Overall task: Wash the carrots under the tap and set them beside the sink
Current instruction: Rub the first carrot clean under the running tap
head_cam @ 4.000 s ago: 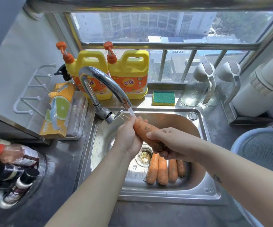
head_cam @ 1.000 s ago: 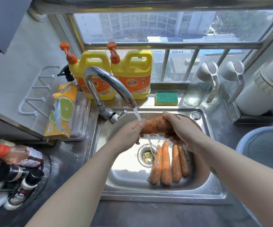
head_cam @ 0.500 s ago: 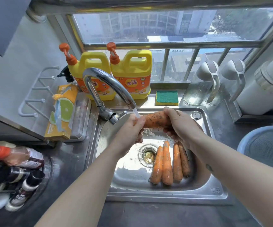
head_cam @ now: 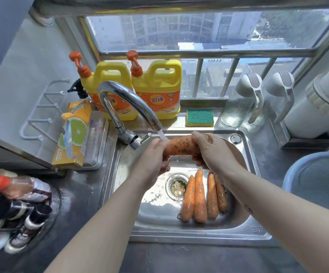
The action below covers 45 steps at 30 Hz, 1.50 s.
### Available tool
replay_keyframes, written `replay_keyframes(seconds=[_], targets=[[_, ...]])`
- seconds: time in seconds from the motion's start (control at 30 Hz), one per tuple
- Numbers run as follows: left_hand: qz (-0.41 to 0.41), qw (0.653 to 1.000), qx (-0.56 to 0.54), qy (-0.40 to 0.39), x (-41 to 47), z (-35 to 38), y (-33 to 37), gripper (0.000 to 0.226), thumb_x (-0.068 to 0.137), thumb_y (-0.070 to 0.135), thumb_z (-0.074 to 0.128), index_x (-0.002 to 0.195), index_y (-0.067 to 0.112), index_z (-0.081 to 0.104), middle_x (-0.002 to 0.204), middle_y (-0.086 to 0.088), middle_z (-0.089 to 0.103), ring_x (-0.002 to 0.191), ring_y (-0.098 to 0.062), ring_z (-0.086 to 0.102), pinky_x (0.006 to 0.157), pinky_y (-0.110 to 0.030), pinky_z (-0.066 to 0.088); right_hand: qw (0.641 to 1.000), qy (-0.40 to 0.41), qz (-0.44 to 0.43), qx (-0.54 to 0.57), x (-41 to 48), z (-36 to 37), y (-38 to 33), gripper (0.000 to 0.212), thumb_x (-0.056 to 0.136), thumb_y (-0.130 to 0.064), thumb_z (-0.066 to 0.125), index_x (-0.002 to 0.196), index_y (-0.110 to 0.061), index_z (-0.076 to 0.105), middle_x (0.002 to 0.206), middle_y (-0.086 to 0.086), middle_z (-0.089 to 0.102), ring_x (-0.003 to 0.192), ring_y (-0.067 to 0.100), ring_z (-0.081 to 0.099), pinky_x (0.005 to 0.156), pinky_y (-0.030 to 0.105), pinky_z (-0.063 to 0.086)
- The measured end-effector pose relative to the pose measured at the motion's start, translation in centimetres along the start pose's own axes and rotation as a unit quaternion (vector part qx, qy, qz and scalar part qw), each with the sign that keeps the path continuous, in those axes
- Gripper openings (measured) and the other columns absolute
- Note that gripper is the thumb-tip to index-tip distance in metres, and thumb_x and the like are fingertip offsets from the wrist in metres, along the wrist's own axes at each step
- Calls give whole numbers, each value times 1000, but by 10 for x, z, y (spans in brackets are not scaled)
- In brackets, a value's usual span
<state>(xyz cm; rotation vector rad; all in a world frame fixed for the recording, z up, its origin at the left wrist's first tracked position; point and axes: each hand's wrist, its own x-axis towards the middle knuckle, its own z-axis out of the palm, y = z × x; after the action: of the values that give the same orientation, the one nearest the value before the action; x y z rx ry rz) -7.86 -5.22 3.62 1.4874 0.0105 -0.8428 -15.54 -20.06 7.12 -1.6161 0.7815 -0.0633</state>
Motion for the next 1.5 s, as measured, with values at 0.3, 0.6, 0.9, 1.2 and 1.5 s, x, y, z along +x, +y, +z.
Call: replay_keyframes(seconds=[0.3,0.6,0.9,1.2,1.5], targets=[[27,1000,6,1,1,2,-1,14,106,29,47,106,16,52,75,-1,45,50,-8,39,52,-24,41,1000,-1,14,14,-4,0,0,32,99,-44,56,101,-12,60,80,12,67,45,8,57,45,22,46],[14,999,-20,-42,-6,-5,-3,24,108,26,43,127,14,52,87,-7,47,57,-9,47,59,-26,47,1000,6,5,6,-9,-3,-5,32,100,-43,56,101,-12,61,76,12,66,46,13,56,44,21,44],[-51,997,-50,0,-7,-4,0,30,110,32,35,112,9,54,77,-8,48,52,-11,47,54,-28,48,999,-17,45,-5,-2,-4,-4,33,99,-48,54,100,-16,61,74,11,68,46,12,58,45,21,46],[7,989,11,147,9,8,-2,33,104,41,47,108,11,60,76,-4,58,54,-12,54,60,-30,50,994,-36,51,86,-6,12,1,32,98,-43,60,107,-13,61,83,17,70,55,19,62,55,28,52],[9,929,-354,104,3,28,-13,54,105,6,49,153,16,27,140,-22,47,112,-27,59,91,-41,55,975,-49,162,146,-8,9,17,40,96,-47,61,106,-9,63,77,16,69,50,18,60,48,25,50]])
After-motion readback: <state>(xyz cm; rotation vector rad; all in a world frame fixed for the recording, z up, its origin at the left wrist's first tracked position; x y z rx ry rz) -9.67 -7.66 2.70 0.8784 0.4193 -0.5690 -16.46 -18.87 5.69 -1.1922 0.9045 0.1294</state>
